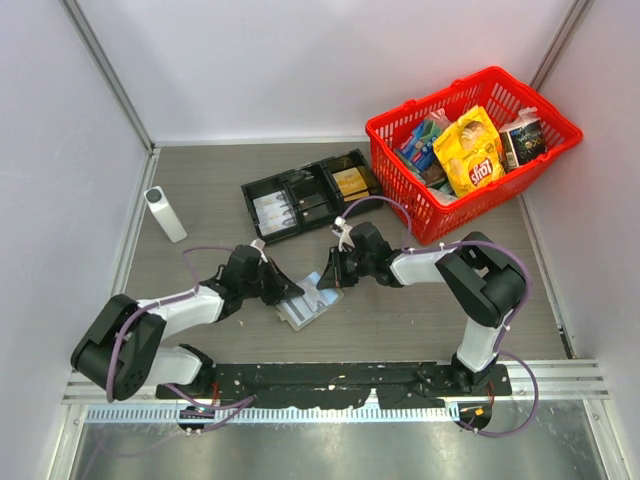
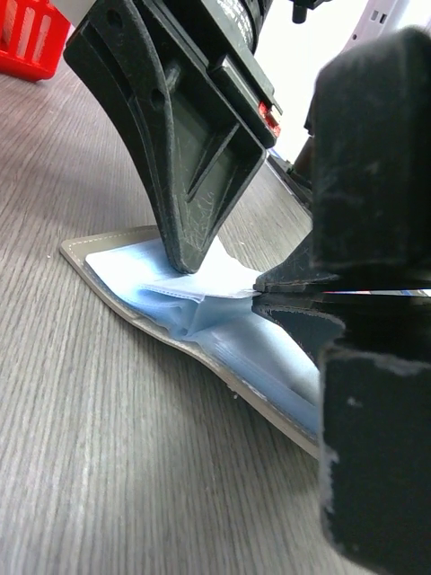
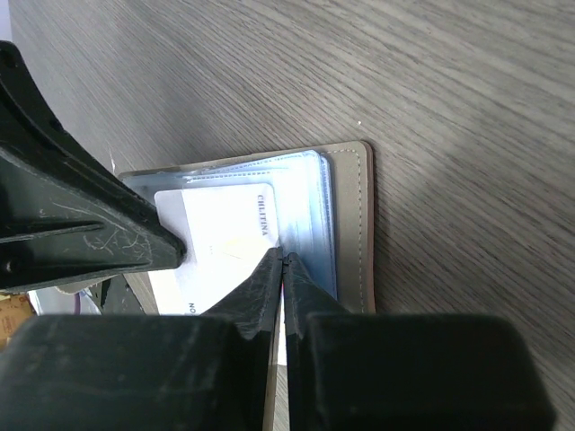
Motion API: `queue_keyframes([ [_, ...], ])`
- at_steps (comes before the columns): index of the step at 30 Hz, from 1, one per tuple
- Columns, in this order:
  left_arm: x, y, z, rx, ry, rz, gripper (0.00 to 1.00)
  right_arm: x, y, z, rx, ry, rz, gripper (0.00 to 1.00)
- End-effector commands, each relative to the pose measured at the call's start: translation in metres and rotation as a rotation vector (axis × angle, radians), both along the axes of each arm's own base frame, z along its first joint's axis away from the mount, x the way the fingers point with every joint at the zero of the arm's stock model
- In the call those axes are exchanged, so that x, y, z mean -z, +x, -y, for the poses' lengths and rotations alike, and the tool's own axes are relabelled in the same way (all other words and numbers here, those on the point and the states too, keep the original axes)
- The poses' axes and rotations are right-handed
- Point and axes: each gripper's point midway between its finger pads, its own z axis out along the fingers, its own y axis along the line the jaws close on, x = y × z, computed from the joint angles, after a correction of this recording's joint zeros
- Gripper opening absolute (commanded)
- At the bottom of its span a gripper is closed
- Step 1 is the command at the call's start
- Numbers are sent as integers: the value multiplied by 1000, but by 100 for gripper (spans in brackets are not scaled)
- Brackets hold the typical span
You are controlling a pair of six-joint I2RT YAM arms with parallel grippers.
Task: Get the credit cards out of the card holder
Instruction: Remove the credit card from the card holder.
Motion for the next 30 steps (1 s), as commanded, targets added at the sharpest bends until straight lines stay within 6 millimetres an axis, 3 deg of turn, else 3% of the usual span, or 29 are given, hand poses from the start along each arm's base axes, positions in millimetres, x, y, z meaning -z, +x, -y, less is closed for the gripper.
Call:
queue_keyframes([
  [1, -14, 0, -4, 6, 22, 23, 0, 44, 0, 31, 70, -171, -42, 8],
  [9, -1, -20, -21, 51, 149, -68, 0, 40, 2, 29, 72, -165, -38, 8],
  [16, -18, -25, -37, 30, 182, -10, 0, 36, 4, 30, 71, -169, -25, 9],
  [22, -27, -27, -39, 23, 161, 30, 0, 26, 9, 26, 70, -155, -10, 9],
  [30, -45, -26, -39, 33, 144, 103, 0, -2, 19, 20, 69, -135, 45, 24],
])
